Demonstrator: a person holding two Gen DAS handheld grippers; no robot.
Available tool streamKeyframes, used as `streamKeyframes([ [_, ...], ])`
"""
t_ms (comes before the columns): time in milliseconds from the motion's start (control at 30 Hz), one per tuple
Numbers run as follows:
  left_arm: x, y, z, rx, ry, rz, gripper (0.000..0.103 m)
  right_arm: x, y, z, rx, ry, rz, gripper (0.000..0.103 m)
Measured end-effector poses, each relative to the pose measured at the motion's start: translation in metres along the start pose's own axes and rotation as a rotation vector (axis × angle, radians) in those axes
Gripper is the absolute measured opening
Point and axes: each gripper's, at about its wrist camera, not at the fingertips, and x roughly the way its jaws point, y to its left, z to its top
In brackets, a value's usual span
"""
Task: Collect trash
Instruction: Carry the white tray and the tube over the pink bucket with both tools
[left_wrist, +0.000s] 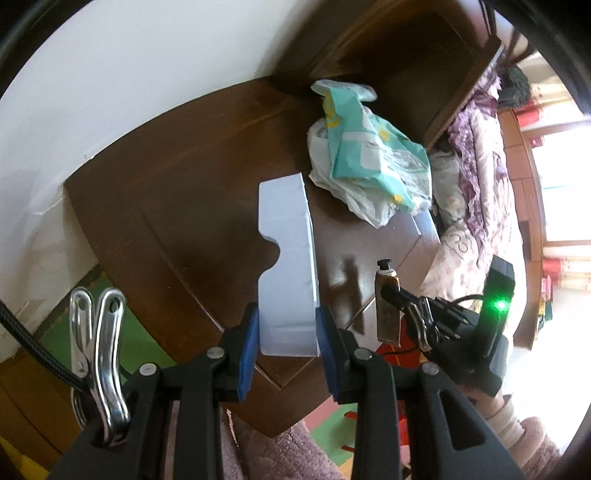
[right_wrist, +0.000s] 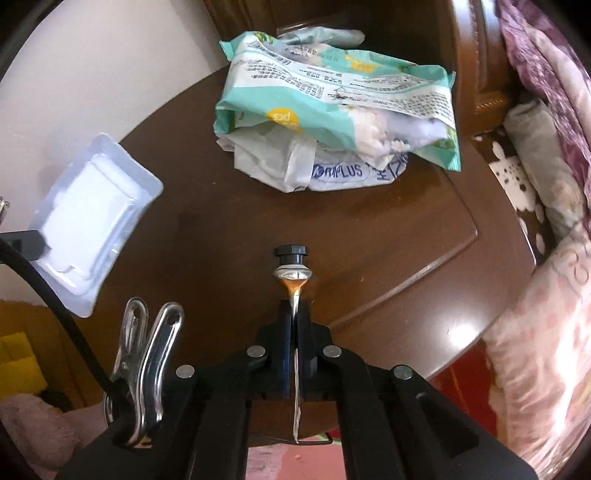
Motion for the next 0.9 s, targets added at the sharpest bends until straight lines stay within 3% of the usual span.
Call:
streamKeyframes([
  [367, 0.012, -0.046, -0.020, 0.157, 0.055, -0.006, 0.031, -0.046, 0.010, -0.057, 0.188, -0.060, 0.037, 0.003],
  [900, 0.052, -0.143, -0.086, 0.362, 0.146, -0.022, 0.031, -0.071, -0.035, -0.178, 0.424, -0.041, 0.007, 0.003],
])
